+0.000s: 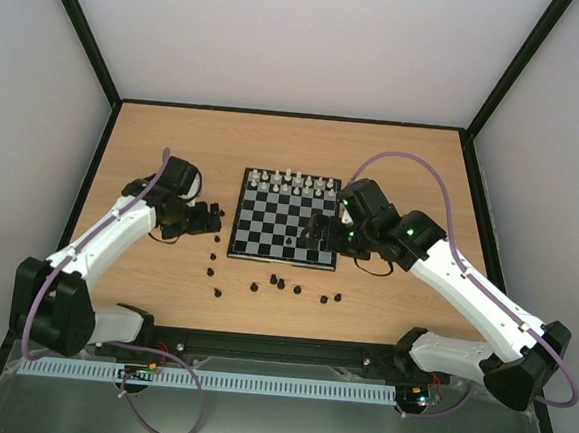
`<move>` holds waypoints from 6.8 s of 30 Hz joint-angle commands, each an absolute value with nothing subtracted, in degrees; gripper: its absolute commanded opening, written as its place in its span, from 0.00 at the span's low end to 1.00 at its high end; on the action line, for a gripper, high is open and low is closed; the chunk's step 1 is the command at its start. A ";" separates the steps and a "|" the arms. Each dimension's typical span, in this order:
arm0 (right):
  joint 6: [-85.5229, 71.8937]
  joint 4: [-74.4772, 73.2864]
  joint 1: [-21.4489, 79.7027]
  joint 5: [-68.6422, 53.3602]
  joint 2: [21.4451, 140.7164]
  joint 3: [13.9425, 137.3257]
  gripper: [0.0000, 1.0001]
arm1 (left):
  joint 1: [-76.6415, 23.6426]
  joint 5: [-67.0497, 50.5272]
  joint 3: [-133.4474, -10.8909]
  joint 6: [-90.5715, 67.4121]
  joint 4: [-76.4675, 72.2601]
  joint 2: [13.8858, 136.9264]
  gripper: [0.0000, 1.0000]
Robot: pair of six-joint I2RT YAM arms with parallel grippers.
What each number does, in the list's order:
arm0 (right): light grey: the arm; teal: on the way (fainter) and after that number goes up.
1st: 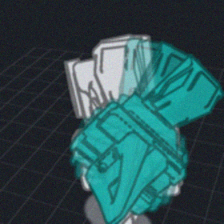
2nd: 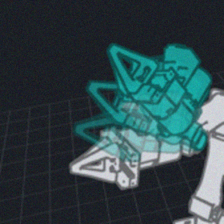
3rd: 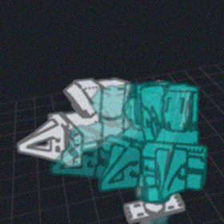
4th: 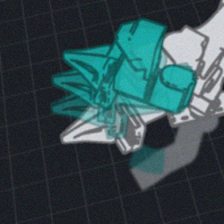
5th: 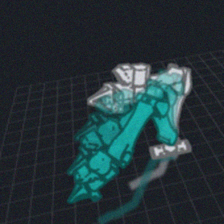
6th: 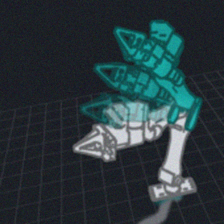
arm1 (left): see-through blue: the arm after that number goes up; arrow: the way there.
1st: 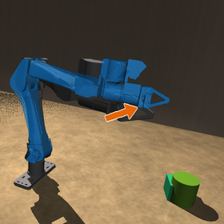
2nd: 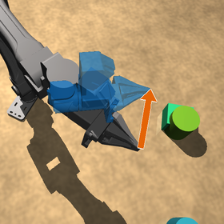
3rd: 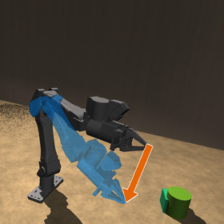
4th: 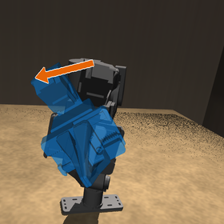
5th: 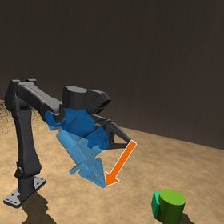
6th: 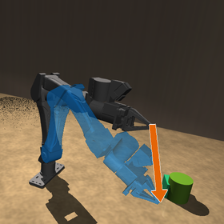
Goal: Set up the chess pieces on the board
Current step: Pick up the chess piece at the center of the board, then place the chess piece on the chessboard, then pick up the chess piece at the center of the board.
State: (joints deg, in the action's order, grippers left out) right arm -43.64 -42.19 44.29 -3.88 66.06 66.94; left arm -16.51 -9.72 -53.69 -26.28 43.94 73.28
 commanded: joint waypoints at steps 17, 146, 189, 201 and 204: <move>-47.75 -39.85 44.63 -5.19 59.59 54.84 0.99 | -15.22 -1.44 -73.36 -19.60 48.24 98.55 0.99; -53.11 -44.77 44.62 -4.52 55.72 53.02 0.99 | -45.85 3.17 -91.44 -25.01 51.57 117.03 0.10; -52.31 -42.81 44.63 -6.27 56.12 50.65 0.99 | -32.01 5.20 -81.29 -26.01 58.15 91.61 0.99; -51.68 -42.04 44.60 -7.72 58.27 50.98 0.99 | -20.22 3.68 -69.78 -23.66 48.92 94.05 0.99; -51.59 -42.16 44.64 -7.71 58.36 50.83 0.98 | -20.06 3.85 -68.97 -23.56 47.20 95.50 0.98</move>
State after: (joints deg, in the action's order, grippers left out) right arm -51.86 -41.08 44.29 -7.14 58.08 51.20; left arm -20.40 4.45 -69.97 -24.56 50.39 93.58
